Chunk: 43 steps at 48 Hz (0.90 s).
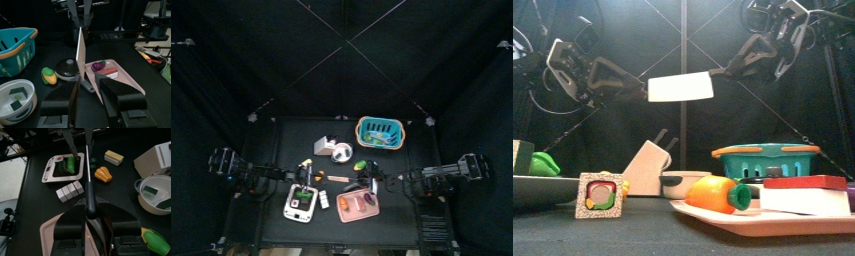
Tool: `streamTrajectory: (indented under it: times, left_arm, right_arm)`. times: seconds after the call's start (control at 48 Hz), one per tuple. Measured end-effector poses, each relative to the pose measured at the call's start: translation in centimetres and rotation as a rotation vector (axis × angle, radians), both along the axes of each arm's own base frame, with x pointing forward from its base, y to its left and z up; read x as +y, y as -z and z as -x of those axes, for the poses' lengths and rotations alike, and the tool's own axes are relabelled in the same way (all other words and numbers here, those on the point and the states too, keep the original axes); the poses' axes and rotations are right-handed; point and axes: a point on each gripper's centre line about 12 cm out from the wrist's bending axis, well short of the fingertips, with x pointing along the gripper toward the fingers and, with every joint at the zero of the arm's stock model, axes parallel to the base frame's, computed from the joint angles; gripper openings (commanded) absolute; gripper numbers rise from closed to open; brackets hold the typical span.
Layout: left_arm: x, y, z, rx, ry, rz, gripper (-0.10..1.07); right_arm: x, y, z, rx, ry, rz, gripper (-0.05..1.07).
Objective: Grab cleaver handle with other hand
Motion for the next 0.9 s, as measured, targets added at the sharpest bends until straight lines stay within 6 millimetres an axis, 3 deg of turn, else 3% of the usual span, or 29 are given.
streamTrajectory:
  times: [0.479,0.896]
  left_arm:
    - [-0.4,-0.3,-1.6,-0.024,0.009,0.004,0.69]
    - [-1.1,0.0,-1.9,-0.016,0.055,-0.025,0.28]
  right_arm:
    - [0.5,0.5,-0.2,0.016,-0.014,-0.001,0.52]
    - [0.6,0.5,-0.2,0.015,-0.019,0.0,0.54]
